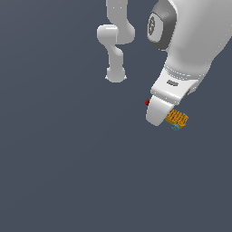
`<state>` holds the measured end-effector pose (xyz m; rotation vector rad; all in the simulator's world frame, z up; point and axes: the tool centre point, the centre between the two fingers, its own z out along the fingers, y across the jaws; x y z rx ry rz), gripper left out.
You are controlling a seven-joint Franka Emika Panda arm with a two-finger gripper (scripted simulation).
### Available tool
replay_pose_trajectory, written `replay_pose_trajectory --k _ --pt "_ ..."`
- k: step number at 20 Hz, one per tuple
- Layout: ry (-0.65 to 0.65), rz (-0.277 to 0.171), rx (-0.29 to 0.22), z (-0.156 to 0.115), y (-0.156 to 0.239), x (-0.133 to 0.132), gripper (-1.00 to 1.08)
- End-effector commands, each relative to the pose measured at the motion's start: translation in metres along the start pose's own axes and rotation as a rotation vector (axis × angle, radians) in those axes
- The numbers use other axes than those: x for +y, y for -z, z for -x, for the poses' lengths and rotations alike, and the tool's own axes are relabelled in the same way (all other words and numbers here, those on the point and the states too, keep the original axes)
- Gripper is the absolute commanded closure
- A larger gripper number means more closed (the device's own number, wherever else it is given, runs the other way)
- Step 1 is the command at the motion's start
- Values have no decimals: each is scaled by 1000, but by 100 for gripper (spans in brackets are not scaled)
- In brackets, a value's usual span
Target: Pick up the object and move it to a goal position.
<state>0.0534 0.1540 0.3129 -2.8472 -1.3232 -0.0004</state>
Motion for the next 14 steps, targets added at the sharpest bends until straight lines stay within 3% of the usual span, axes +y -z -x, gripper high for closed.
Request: replay_pose_trajectory --k 1,14 --pt "-1 0 0 -8 13 2 108" --pt "-2 1 -1 -40 61 10 108"
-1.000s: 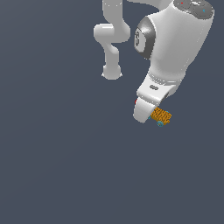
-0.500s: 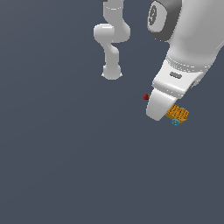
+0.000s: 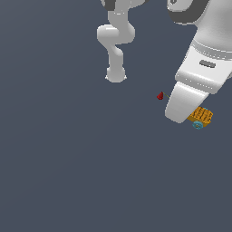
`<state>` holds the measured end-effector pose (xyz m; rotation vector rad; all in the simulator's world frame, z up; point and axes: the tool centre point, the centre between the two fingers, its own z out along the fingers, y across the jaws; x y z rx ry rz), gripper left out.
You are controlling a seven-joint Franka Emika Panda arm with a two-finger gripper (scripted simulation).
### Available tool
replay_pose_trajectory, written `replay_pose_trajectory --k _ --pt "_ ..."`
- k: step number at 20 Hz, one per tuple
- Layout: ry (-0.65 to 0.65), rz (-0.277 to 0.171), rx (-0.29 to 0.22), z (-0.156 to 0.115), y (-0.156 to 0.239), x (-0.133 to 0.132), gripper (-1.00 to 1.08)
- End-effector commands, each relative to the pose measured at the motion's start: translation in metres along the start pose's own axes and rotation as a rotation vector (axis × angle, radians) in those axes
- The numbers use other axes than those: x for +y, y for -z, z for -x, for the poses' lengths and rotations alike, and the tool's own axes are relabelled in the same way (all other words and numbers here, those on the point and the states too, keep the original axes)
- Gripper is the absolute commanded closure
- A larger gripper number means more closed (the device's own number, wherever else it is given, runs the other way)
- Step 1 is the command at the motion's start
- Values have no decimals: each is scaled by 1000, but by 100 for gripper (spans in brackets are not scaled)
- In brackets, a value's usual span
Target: Pick up the object and move it to a goal position.
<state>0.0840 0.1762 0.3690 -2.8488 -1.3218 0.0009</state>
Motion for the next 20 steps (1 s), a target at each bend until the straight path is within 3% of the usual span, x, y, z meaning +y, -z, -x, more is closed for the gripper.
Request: replay_pose_trajectory --k 1,20 --pt "0 1 0 -5 8 1 108" --pt "0 1 0 -26 38 7 108"
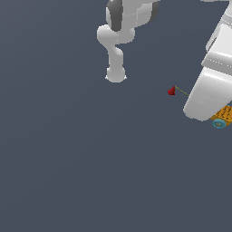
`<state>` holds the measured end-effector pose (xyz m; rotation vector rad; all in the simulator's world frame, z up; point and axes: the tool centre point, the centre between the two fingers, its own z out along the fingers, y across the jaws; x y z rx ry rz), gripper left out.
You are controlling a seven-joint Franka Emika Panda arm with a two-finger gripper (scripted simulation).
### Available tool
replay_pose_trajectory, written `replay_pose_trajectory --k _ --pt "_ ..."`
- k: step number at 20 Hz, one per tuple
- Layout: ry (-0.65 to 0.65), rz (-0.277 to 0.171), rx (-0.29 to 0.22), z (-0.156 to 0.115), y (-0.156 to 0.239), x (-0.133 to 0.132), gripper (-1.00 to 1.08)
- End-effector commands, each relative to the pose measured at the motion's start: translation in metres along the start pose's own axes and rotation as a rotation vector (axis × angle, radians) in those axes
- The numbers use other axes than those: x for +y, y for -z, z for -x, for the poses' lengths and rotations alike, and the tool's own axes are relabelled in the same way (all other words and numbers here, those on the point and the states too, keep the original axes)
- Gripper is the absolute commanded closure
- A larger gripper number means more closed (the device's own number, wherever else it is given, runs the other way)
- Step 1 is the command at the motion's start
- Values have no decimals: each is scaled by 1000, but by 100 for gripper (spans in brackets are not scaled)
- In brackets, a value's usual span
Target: Pick up the object and move it to a goal position.
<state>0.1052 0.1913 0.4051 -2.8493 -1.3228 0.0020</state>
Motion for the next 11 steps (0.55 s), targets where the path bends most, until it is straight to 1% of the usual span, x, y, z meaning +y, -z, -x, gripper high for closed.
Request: replay_pose_trajectory --k 1,11 --pt "0 1 1 -1 2 0 108" --pt "0 1 1 -2 3 1 108"
